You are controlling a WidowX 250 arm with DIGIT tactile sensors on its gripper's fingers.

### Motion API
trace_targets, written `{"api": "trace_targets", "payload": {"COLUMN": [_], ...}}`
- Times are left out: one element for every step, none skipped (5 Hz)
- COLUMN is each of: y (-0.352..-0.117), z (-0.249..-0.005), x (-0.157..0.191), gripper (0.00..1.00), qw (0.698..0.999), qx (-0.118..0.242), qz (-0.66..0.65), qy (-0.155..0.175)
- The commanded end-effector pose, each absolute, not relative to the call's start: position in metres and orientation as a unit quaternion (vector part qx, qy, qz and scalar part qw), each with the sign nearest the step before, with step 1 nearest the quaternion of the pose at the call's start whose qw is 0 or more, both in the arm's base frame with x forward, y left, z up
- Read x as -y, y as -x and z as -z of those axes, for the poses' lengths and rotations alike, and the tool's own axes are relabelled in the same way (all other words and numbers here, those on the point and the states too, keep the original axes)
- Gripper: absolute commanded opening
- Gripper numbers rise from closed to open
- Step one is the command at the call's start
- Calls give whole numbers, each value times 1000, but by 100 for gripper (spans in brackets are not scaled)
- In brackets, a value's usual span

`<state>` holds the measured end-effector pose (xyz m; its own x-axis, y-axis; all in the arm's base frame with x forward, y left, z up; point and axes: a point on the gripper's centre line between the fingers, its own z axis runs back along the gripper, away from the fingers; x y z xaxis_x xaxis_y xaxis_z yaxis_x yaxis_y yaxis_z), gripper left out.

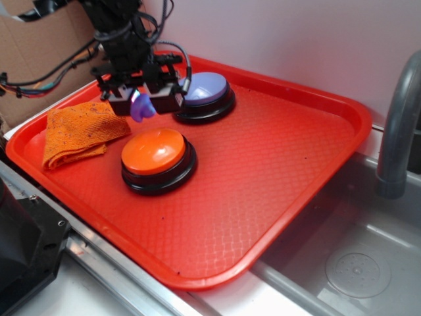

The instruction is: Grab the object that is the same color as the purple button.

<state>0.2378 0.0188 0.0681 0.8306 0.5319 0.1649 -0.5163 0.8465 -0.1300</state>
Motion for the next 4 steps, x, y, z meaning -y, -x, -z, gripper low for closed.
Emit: {"api": "trace_targets", "payload": {"y": [-234, -217, -206, -207], "z": [-149, -169, -174, -172], "x": [-14, -10, -11, -16], "gripper": [0, 0, 0, 0], "qw": [989, 989, 987, 987], "qx": [111, 125, 132, 122], "qz": [-94, -73, -86, -107], "qy": [-8, -6, 18, 15]}}
